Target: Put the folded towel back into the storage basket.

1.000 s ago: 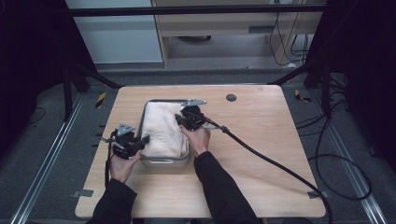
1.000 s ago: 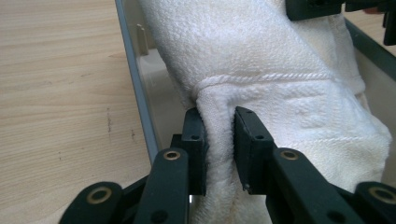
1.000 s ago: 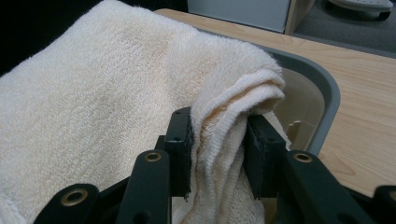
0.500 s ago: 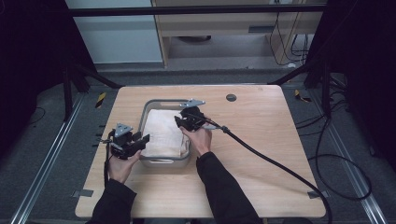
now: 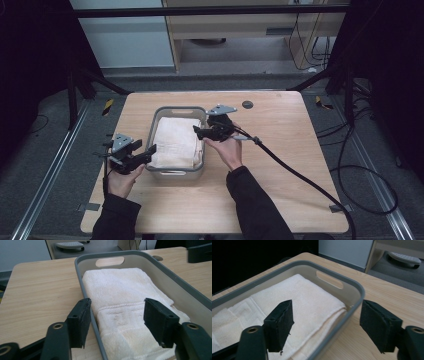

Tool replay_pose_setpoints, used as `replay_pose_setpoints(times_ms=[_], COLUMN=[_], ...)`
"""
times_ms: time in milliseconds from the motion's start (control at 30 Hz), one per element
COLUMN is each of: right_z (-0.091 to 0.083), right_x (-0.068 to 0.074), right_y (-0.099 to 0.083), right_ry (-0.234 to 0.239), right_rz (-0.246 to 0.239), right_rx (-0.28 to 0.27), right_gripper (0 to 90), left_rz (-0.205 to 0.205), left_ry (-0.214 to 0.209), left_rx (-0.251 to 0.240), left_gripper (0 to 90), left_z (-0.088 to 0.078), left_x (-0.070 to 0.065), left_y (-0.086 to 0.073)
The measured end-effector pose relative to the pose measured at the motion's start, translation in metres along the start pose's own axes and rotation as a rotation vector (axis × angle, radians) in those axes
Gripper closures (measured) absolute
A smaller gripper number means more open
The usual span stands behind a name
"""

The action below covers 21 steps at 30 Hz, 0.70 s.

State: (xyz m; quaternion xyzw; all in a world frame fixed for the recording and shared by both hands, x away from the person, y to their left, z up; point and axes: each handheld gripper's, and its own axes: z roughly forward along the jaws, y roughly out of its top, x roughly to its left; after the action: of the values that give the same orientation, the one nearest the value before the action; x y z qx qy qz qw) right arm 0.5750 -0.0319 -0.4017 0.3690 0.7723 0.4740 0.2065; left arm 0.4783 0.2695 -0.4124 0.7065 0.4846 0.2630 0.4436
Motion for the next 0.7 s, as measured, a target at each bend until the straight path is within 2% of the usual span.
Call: replay_pose_setpoints(times_ms=[133,200,367,433,500,700], right_z=[-0.023,-0.037,-0.074,-0.089,-0.102,-0.139], right_x=[-0.011,-0.017,-0.038,-0.046,-0.055,-0.08], right_y=[-0.005,-0.01,-0.027,-0.036,-0.046,-0.084], right_ry=[-0.015,-0.025,-0.056,-0.077,-0.091,-0.118], right_rz=[0.002,0.001,0.022,0.034,0.043,0.092], right_rx=[-0.006,-0.013,-0.034,-0.035,-0.029,-0.024], right_gripper=[21.0,19.9,18.5,18.3,17.8,16.7], left_rz=[-0.017,-0.032,-0.037,-0.022,0.01,0.015], left_ry=[0.012,0.001,0.013,0.015,0.039,0.045], left_rx=[-0.009,-0.011,-0.026,-0.038,-0.045,-0.036], left_gripper=[33.9,31.1,29.6,28.5,27.7,26.9], left_z=[-0.008,-0.012,-0.022,-0.025,-0.03,-0.042], left_x=[0.008,0.012,0.017,0.019,0.022,0.032], left_y=[-0.004,-0.006,-0.014,-0.018,-0.023,-0.042])
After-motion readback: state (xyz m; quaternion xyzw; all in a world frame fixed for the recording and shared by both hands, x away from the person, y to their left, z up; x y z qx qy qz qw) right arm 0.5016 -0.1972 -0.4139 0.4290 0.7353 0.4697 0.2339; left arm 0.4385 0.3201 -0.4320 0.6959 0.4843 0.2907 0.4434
